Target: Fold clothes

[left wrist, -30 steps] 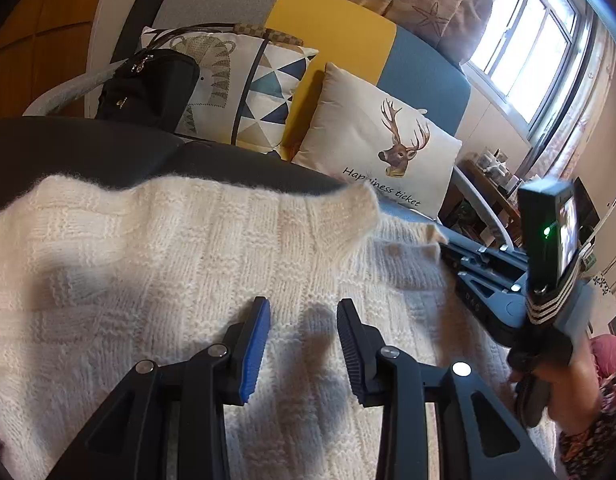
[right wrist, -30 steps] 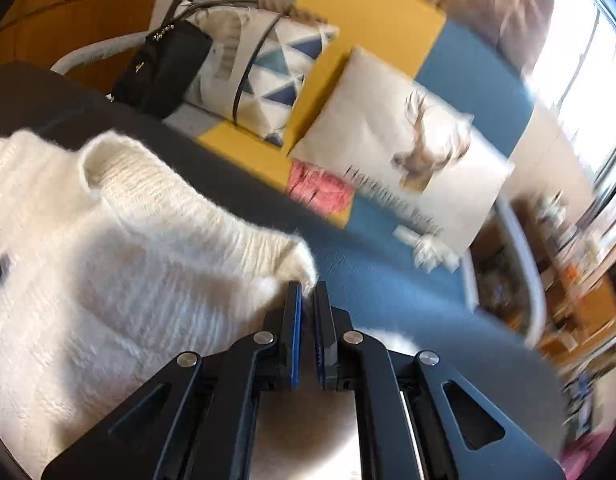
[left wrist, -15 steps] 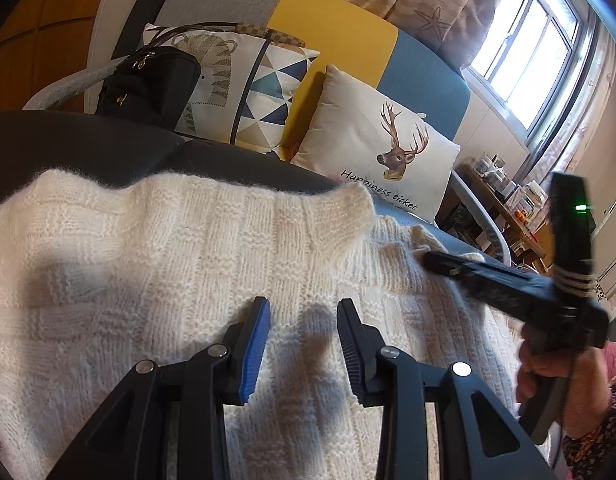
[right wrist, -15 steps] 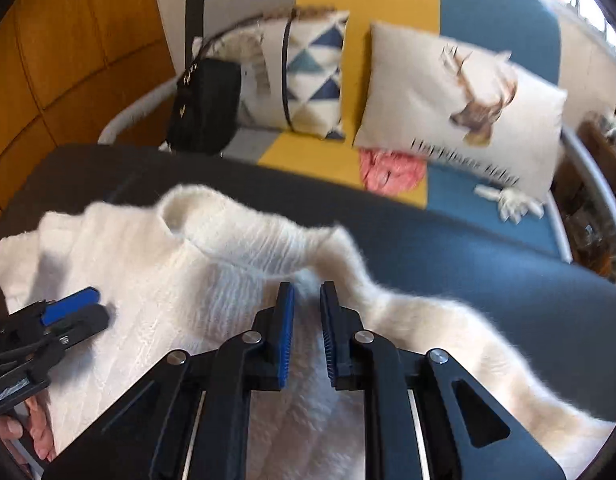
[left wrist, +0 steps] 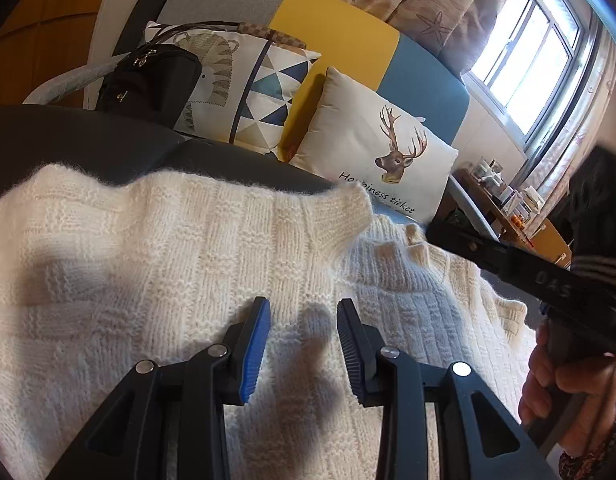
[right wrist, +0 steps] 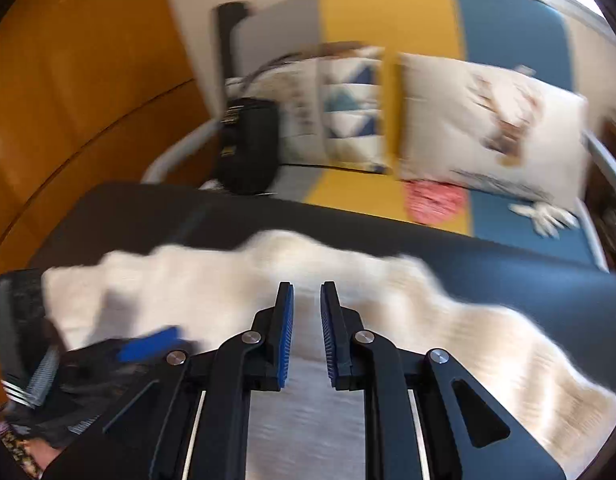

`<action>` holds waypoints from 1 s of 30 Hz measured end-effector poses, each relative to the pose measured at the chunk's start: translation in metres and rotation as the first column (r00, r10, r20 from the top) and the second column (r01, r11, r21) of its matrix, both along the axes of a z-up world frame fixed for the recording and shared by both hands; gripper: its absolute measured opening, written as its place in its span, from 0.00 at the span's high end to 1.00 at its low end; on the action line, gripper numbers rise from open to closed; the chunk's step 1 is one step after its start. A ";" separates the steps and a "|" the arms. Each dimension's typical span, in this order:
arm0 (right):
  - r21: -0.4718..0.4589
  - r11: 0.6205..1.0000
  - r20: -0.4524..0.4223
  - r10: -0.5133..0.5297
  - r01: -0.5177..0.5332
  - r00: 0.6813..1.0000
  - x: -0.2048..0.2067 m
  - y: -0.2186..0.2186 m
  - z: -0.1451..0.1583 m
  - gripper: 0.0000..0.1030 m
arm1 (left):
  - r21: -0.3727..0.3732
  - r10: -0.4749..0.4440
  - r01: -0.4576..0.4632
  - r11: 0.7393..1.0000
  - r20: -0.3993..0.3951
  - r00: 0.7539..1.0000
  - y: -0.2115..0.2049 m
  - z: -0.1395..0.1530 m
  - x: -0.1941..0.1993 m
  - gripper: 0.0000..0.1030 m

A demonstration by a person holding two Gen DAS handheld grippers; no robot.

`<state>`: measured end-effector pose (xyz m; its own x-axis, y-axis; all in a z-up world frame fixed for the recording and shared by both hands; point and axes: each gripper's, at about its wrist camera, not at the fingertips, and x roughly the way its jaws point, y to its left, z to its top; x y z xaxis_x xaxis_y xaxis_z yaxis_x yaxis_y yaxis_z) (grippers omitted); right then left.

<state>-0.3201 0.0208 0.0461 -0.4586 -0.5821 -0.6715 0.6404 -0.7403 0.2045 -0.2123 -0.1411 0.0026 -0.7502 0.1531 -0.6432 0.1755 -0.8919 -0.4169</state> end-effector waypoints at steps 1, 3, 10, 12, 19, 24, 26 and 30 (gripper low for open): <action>-0.007 0.999 0.000 0.047 -0.047 0.999 0.004 -0.013 0.003 0.85 | 0.002 0.000 0.000 1.000 -0.001 1.000 0.000 0.000 0.000 0.66; 0.026 0.994 -0.007 0.108 -0.107 0.994 0.005 -0.039 0.006 0.85 | 0.007 0.000 0.000 1.000 -0.003 1.000 -0.001 -0.001 0.000 0.66; 0.161 0.986 0.083 0.021 -0.034 0.996 -0.025 -0.079 -0.031 0.94 | 0.023 0.001 0.000 1.000 -0.010 1.000 -0.003 -0.003 0.001 0.66; 0.141 0.990 0.073 0.022 -0.032 0.997 -0.027 -0.084 -0.036 0.93 | 0.028 0.001 -0.001 1.000 -0.012 1.000 -0.003 -0.004 0.001 0.66; 0.001 1.000 0.080 -0.020 0.020 0.997 -0.020 -0.049 -0.017 0.90 | 0.041 0.000 0.001 0.999 -0.016 1.000 -0.004 -0.004 0.002 0.66; 0.055 0.974 0.001 -0.221 0.221 0.975 0.000 0.025 0.000 0.86 | 0.030 0.002 -0.001 1.000 -0.013 1.000 -0.003 -0.003 0.002 0.66; 0.080 0.967 0.017 -0.243 0.241 0.970 0.000 0.040 -0.007 0.86 | 0.020 0.002 -0.002 1.000 -0.010 1.000 -0.001 -0.002 0.002 0.66; 0.098 0.973 0.055 -0.217 0.211 0.975 -0.005 0.042 -0.022 0.86 | -0.021 0.004 -0.004 1.000 0.001 1.000 0.003 0.000 0.001 0.66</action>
